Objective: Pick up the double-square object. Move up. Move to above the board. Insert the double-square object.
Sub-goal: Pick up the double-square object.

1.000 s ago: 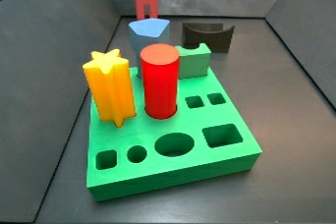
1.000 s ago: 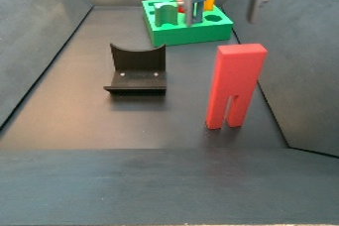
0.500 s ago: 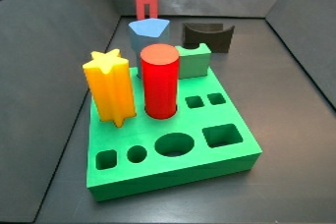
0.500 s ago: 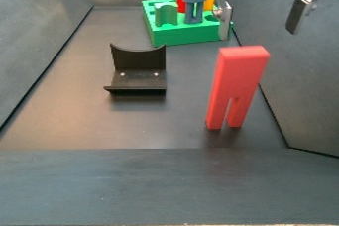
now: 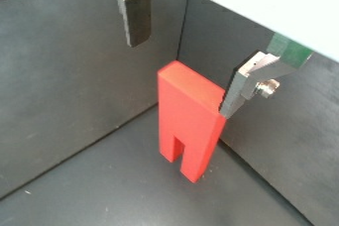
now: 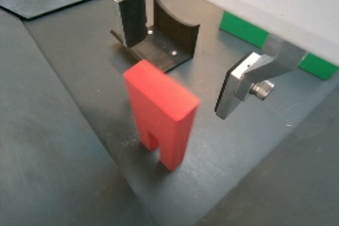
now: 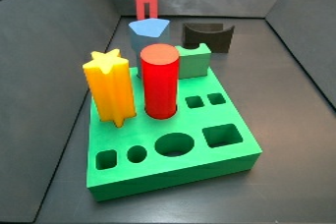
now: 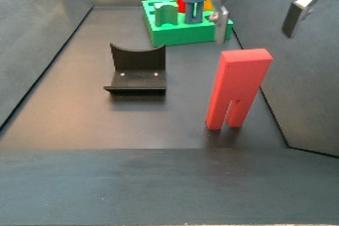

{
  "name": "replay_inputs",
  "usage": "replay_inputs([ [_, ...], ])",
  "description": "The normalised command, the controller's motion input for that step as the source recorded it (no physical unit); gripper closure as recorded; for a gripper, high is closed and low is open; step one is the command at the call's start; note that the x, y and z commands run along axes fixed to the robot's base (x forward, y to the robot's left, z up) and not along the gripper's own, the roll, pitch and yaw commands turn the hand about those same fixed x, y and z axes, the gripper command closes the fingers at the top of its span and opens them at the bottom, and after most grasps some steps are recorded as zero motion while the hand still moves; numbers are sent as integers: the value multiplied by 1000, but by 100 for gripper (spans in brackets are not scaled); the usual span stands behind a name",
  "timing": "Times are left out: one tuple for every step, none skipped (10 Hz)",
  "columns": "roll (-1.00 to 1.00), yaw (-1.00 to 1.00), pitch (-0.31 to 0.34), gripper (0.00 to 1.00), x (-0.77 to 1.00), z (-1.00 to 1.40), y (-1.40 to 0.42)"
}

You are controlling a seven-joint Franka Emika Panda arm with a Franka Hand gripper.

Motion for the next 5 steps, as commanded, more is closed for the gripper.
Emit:
replay_inputs([
  [-101, 0, 41, 0, 377, -114, 43],
  [-90, 3, 30, 0, 291, -114, 117],
  [-77, 111, 11, 0, 217, -177, 54],
  [-60, 237, 0, 0, 0, -240, 11],
  [0, 309, 0, 0, -29, -220, 14],
])
